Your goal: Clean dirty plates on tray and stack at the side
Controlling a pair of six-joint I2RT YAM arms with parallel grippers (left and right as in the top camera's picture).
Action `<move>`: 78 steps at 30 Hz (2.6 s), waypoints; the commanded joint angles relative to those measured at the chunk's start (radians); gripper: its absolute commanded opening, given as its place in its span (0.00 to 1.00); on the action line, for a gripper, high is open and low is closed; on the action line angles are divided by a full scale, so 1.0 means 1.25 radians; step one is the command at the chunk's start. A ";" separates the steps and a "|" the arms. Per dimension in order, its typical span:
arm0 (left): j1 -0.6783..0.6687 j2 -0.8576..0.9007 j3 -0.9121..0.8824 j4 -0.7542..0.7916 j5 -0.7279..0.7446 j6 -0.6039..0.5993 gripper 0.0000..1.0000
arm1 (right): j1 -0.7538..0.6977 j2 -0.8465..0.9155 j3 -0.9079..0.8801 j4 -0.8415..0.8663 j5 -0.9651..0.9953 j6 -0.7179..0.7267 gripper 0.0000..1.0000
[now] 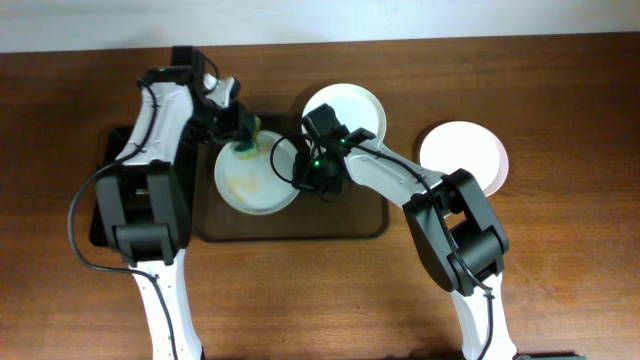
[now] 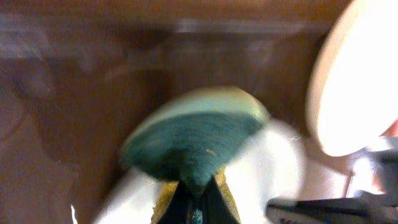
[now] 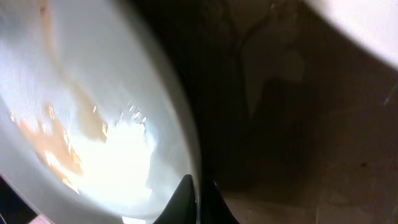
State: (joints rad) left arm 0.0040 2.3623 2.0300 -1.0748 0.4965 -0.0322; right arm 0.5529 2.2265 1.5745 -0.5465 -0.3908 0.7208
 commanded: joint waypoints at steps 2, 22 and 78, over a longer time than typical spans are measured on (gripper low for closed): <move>0.068 0.011 0.099 -0.018 0.156 0.023 0.01 | 0.013 0.015 -0.015 -0.011 0.008 -0.035 0.04; 0.040 0.011 0.146 -0.111 -0.086 0.023 0.00 | 0.080 -0.126 0.344 -0.537 0.682 -0.238 0.04; 0.008 0.011 0.146 -0.111 -0.186 0.023 0.01 | -0.034 -0.229 0.342 -0.645 0.706 -0.051 0.04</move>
State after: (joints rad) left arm 0.0105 2.3657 2.1994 -1.2125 0.2714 -0.0193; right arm 0.6502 2.0048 1.9831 -1.3724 0.8379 0.7807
